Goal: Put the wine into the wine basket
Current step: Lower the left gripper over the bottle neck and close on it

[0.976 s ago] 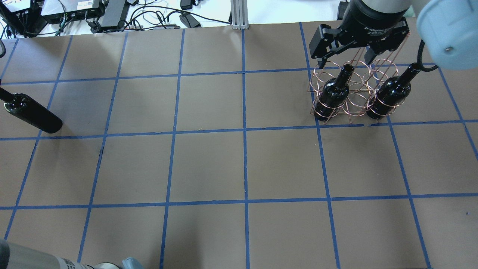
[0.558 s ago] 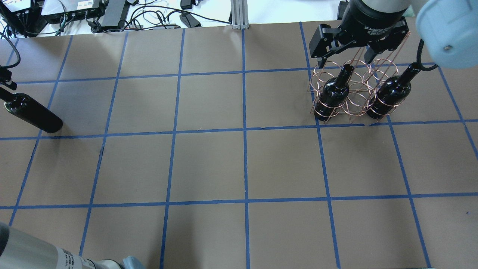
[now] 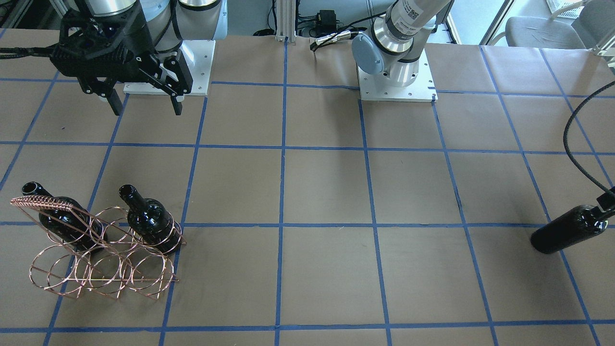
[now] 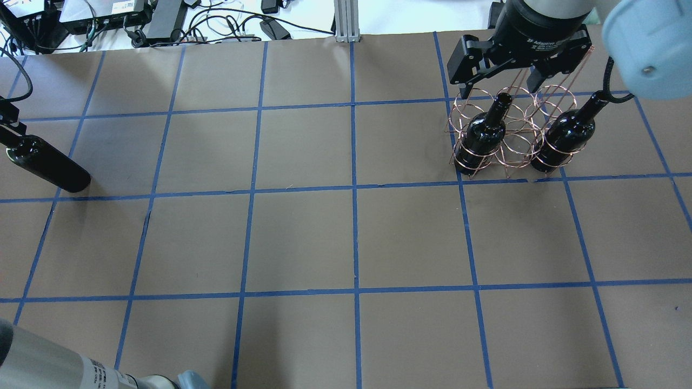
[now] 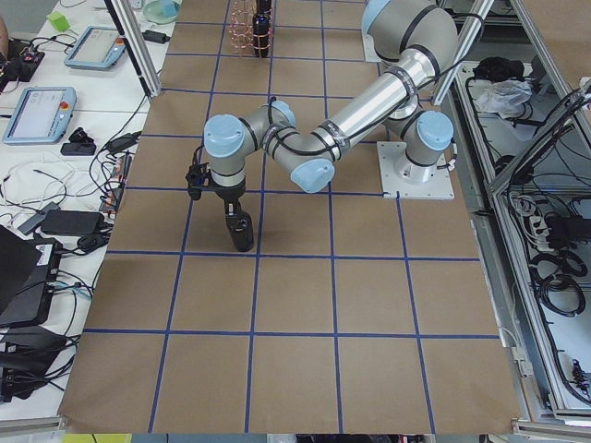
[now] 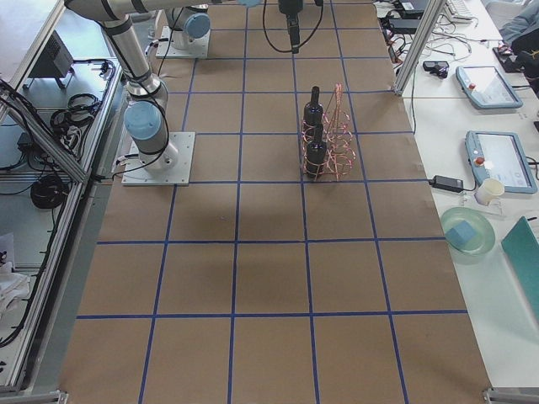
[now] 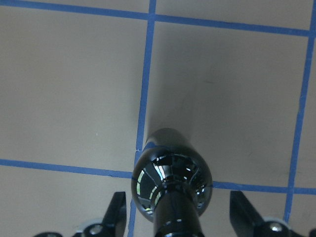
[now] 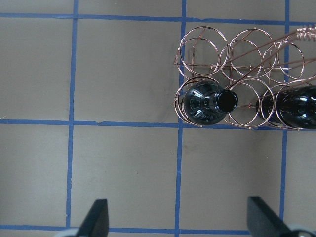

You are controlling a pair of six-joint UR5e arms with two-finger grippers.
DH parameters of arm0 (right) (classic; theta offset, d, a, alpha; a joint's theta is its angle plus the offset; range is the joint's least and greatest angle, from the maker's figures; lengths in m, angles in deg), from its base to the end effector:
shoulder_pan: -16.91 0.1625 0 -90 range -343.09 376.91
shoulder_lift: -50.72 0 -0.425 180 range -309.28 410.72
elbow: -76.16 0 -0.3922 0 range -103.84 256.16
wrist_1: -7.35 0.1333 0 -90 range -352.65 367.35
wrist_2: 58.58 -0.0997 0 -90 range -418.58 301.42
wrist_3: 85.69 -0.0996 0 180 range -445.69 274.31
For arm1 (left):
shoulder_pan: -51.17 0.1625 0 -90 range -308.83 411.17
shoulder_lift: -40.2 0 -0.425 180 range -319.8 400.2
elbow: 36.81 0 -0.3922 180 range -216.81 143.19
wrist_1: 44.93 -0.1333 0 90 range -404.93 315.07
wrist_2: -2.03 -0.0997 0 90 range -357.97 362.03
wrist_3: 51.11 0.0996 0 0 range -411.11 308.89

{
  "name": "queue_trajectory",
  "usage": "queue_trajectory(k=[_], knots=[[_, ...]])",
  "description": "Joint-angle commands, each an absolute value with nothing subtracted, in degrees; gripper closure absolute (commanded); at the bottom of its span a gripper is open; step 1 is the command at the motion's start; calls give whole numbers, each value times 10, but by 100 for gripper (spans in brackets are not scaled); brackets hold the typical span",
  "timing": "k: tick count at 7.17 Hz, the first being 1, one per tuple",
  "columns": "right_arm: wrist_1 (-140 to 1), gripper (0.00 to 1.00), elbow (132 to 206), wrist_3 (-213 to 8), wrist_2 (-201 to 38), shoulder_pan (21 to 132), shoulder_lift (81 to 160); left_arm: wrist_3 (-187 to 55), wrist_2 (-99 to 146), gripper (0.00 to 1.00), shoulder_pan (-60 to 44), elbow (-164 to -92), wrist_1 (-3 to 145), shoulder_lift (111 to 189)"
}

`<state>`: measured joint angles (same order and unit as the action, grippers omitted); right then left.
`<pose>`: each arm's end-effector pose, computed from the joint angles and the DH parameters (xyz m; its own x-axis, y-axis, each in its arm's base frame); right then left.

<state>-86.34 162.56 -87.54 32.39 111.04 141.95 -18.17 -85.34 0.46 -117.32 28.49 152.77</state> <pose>0.1669 -0.4843 0.5367 -0.9992 -0.0376 0.0120 -0.0390 0.9881 -0.1486 0.3054 -0.5909 0.3730 -0.9940 -0.1090 0.0052 -0.1091 0.9911 -0.0761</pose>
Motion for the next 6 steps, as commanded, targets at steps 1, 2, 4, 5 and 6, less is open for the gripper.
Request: queue_trajectory(k=[1,2,4,5,6], knots=[[-863,0,1626,-875,324,1110,1420,-177,-857,36,5,-1174,292,1525],[-863,0,1626,-875,324,1110,1420,-172,-857,40,5,-1173,296,1524],[-863,0,1626,-875,324,1110,1420,-157,-857,66,5,-1173,289,1527],[-863,0,1626,-875,324,1110,1420,-153,-856,84,5,-1173,288,1526],[-863,0,1626,-875,324,1110,1420,-153,-855,100,5,-1172,288,1526]])
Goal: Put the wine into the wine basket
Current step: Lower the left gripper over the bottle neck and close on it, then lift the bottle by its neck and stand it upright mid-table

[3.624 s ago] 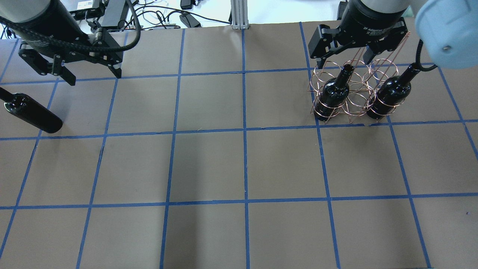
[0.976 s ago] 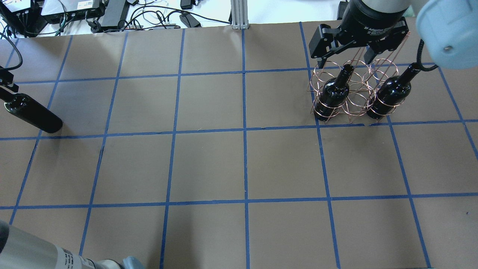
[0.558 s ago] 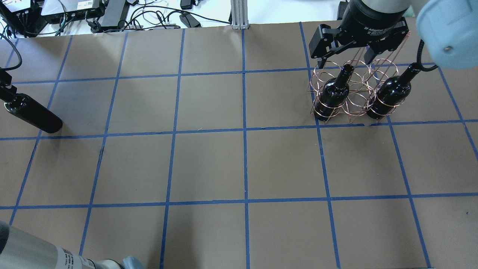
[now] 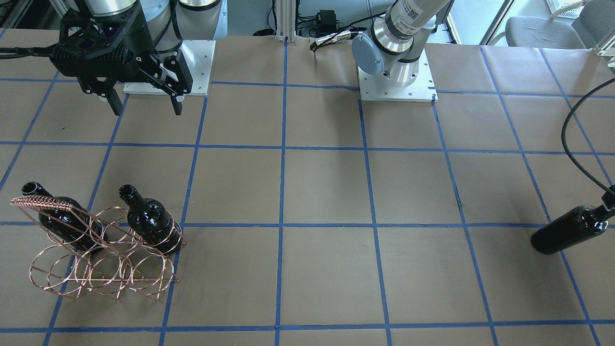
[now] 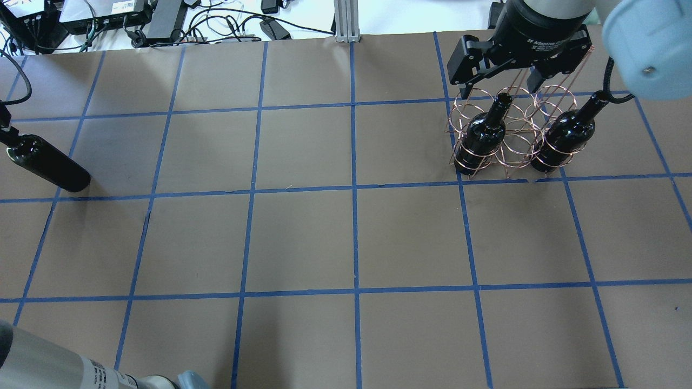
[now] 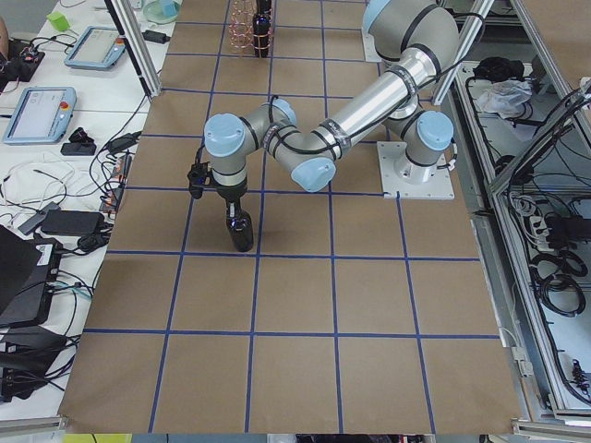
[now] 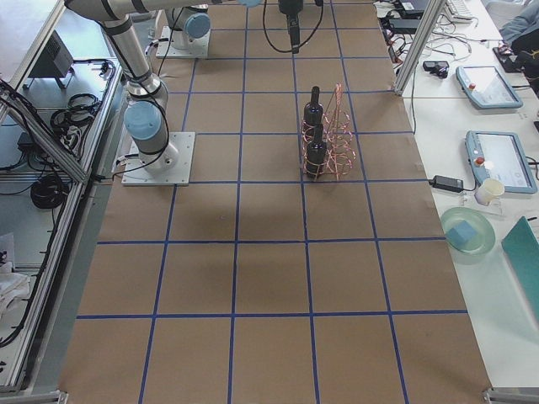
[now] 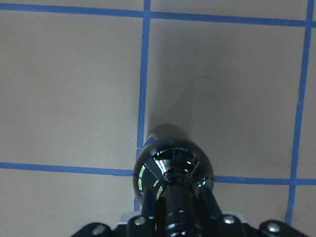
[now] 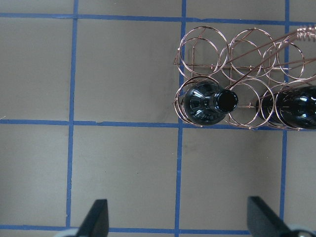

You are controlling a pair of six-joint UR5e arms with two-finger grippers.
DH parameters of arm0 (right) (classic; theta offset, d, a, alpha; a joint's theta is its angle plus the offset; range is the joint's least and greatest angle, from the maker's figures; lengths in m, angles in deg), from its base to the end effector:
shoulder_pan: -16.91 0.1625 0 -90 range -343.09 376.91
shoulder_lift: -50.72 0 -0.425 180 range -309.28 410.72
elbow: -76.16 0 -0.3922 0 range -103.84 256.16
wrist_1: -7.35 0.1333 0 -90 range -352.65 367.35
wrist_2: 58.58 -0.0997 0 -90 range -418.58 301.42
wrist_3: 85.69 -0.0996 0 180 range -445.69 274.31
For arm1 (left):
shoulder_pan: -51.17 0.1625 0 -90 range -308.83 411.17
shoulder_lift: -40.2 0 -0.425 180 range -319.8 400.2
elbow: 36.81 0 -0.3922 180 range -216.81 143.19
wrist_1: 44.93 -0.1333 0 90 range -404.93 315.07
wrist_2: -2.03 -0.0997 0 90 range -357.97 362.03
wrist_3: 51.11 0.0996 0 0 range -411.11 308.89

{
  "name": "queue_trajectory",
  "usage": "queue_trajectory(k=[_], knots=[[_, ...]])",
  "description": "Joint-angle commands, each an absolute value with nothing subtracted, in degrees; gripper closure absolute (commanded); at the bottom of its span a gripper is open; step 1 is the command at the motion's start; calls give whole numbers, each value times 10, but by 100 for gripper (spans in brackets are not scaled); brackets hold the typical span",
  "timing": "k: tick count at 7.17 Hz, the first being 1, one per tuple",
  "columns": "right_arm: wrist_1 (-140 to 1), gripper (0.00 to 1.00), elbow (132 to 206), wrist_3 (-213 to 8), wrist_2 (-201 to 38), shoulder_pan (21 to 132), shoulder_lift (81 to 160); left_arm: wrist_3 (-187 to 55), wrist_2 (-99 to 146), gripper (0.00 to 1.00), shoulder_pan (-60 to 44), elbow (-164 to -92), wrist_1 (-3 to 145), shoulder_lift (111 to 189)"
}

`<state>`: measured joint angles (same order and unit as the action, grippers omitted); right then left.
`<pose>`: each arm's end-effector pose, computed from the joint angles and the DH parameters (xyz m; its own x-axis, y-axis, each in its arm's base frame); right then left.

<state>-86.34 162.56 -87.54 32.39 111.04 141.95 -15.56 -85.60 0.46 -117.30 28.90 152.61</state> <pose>0.1669 -0.4843 0.5367 -0.9992 -0.0376 0.0120 -0.0390 0.9881 -0.1486 0.3050 -0.5897 0.3742 -0.9979 -0.0640 0.0004 -0.0639 0.9955 -0.0704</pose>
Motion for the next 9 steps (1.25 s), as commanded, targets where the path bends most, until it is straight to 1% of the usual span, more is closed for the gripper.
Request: queue_trajectory(k=[1,3,4,7,9], knots=[[-863,0,1626,-875,324,1110,1420,-153,-852,100,5,-1172,288,1524],[-863,0,1626,-876,324,1110,1420,-158,-853,100,-2,-1173,298,1510],[-863,0,1626,-876,324,1110,1420,-186,-852,100,-18,-1173,313,1490],[-863,0,1626,-876,324,1110,1420,-326,-858,100,-113,-1183,349,1433],[-863,0,1626,-876,323,1110,1420,-399,-857,100,-169,-1207,357,1404]])
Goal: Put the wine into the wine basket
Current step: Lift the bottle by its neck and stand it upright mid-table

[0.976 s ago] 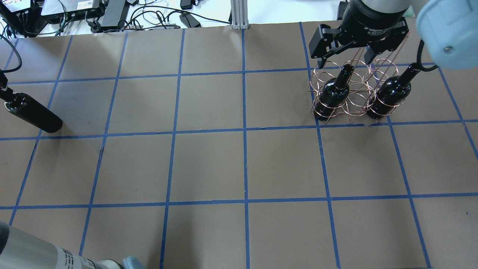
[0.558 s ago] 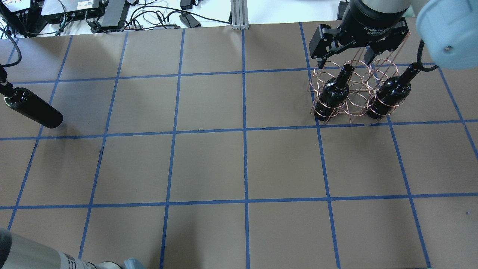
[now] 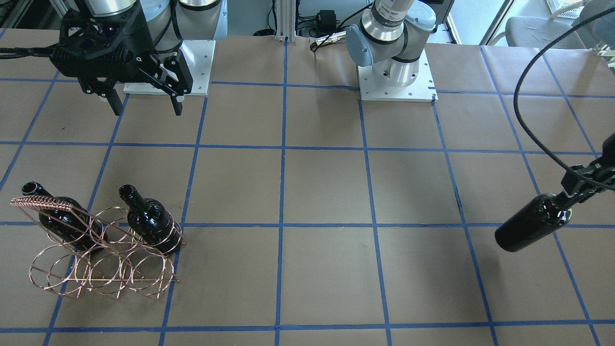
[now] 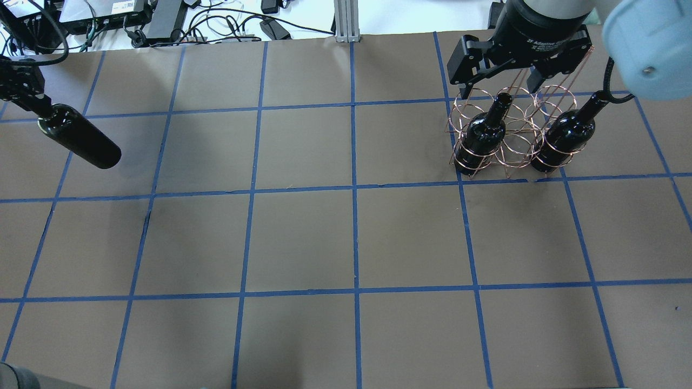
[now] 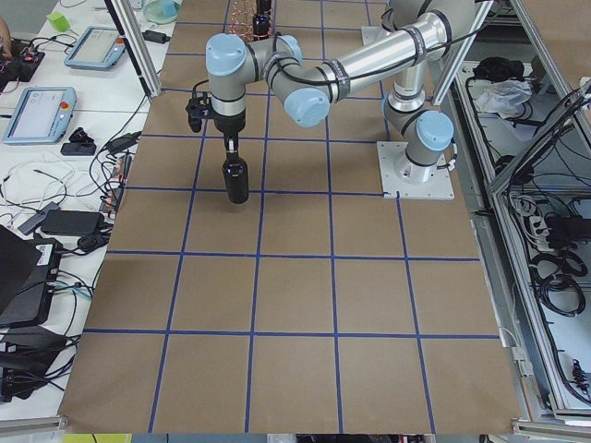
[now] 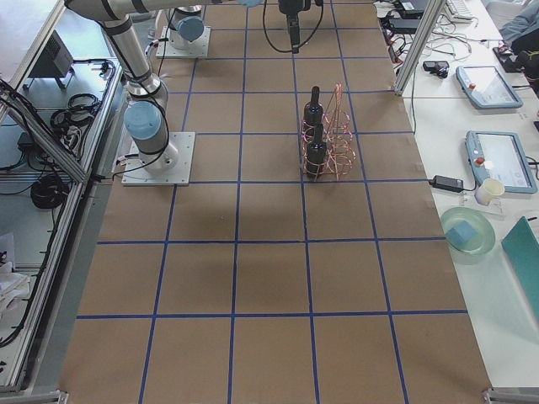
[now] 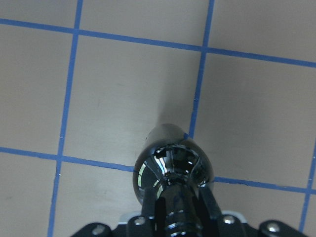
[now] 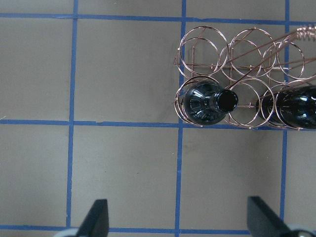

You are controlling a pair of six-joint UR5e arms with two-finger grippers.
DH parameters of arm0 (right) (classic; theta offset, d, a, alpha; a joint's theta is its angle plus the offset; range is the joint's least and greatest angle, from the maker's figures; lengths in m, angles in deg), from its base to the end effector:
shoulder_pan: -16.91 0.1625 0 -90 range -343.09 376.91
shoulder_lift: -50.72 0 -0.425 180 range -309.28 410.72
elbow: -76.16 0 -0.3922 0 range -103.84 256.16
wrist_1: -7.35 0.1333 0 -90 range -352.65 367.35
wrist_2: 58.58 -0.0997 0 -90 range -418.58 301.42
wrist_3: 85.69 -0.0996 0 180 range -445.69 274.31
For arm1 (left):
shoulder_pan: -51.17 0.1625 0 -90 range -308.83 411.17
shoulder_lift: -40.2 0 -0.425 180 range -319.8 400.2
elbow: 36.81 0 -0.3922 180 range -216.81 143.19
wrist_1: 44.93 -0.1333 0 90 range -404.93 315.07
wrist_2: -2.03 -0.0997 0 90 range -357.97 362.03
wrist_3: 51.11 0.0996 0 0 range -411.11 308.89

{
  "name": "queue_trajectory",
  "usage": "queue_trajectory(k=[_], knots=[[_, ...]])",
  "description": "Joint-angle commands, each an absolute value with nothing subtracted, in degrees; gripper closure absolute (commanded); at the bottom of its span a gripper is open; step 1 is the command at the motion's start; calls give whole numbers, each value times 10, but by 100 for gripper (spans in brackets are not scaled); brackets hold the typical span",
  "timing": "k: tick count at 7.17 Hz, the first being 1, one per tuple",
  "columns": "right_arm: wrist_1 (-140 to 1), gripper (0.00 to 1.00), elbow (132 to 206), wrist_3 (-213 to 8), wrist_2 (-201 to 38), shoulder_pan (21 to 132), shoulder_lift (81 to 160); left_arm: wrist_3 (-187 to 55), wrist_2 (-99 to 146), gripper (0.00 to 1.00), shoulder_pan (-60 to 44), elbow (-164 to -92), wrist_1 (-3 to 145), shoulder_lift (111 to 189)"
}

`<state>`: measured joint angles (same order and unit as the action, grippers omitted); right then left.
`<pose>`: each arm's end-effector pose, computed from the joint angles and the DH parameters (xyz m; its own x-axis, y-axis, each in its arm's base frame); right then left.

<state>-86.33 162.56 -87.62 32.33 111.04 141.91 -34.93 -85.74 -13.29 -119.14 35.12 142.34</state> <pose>0.1670 -0.4845 0.5363 -0.9993 -0.0364 0.0107 -0.0376 0.9883 -0.1477 0.1302 -0.5907 0.4579 -0.9870 -0.1603 0.0106 -0.1605 0.9817 -0.1025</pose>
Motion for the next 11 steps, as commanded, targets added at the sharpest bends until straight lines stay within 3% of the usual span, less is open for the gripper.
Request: queue_trajectory(k=[1,5,11], knots=[[-863,0,1626,-876,324,1110,1420,-444,-853,100,-202,-1221,357,1387],[-864,0,1626,-882,323,1110,1414,-620,-860,100,-372,-1302,354,1326],[-866,0,1626,-883,330,1108,1414,-648,-861,100,-436,-1421,363,1264]])
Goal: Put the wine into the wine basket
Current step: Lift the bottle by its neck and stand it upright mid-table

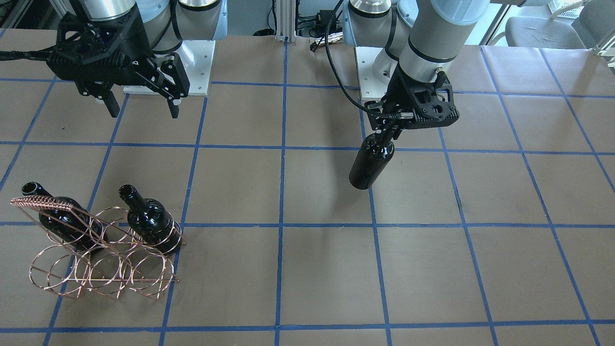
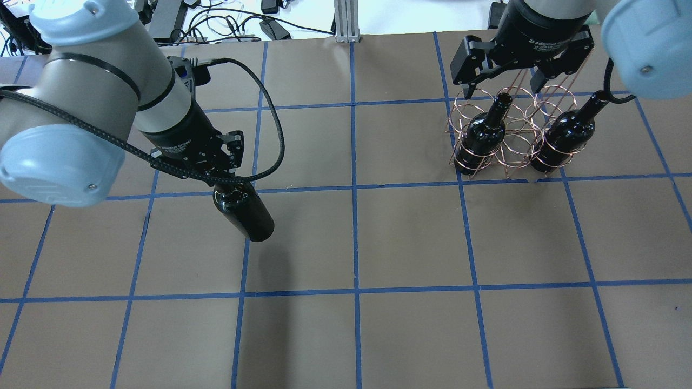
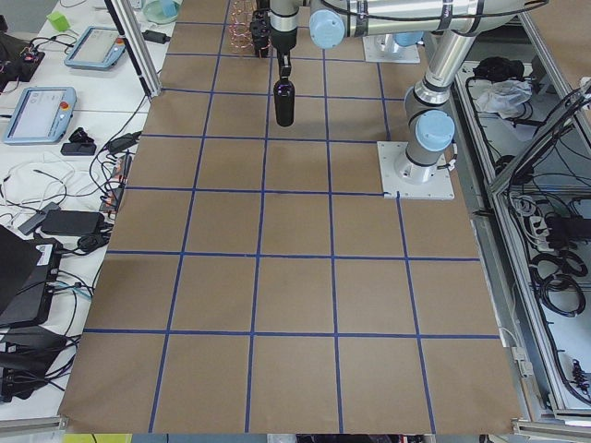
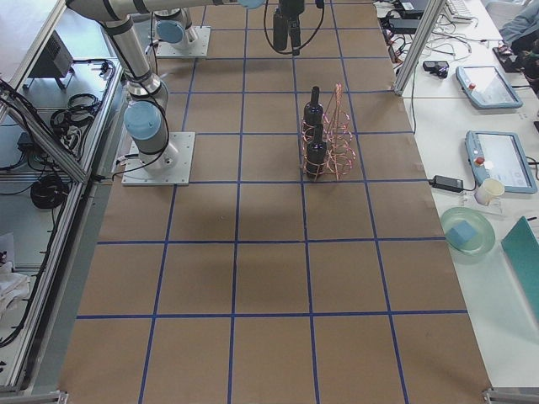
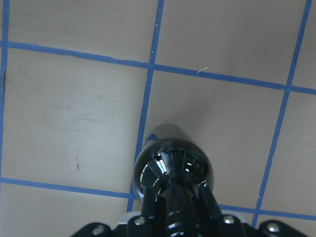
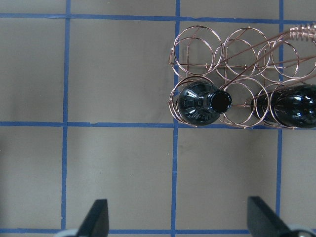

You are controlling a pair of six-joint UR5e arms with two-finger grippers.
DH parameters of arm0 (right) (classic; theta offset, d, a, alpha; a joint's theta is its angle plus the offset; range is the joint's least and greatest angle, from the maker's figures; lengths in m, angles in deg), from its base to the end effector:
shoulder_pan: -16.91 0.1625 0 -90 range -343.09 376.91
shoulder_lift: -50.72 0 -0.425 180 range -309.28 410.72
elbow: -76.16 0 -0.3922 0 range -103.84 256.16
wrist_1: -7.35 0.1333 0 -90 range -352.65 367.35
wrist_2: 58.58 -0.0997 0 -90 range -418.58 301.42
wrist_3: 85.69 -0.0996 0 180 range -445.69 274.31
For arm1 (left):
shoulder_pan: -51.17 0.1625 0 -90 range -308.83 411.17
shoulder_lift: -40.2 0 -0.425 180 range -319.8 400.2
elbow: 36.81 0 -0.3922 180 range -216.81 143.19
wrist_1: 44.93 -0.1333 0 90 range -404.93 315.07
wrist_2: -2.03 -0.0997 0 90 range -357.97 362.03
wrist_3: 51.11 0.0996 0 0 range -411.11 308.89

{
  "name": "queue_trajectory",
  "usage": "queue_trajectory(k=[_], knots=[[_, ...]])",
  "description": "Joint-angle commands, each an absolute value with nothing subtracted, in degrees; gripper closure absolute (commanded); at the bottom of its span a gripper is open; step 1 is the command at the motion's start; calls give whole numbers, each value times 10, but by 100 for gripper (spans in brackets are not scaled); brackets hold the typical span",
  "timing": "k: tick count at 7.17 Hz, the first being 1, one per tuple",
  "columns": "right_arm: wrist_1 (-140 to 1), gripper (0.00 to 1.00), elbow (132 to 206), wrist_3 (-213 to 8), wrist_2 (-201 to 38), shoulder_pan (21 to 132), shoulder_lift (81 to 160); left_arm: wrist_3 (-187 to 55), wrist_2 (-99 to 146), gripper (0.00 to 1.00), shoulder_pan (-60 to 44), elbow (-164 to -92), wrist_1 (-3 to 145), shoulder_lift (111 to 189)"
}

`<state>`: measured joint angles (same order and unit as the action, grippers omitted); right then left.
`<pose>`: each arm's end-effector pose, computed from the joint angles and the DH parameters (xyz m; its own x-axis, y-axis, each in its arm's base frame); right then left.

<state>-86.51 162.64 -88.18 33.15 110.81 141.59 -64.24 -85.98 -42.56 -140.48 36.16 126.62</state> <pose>0.1638 -0.4875 0.5333 -0.9995 -0.0207 0.0236 -0.0239 0.9892 -0.1447 -0.1662 -0.4474 0.4164 -0.9860 -0.1640 0.0291 -0.1632 0.9862 0.0279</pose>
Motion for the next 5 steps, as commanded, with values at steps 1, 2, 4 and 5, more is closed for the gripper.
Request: queue_trajectory(k=[1,2,4,5], knots=[[-865,0,1626,-882,333,1109,1417,-645,-860,100,-437,-1429,369,1265],[-865,0,1626,-883,330,1109,1417,-641,-863,100,-438,-1439,370,1264],[-865,0,1626,-883,332,1109,1418,-641,-878,100,-438,-1443,371,1269],[-865,0,1626,-881,333,1109,1417,-643,-878,100,-438,-1446,371,1273]])
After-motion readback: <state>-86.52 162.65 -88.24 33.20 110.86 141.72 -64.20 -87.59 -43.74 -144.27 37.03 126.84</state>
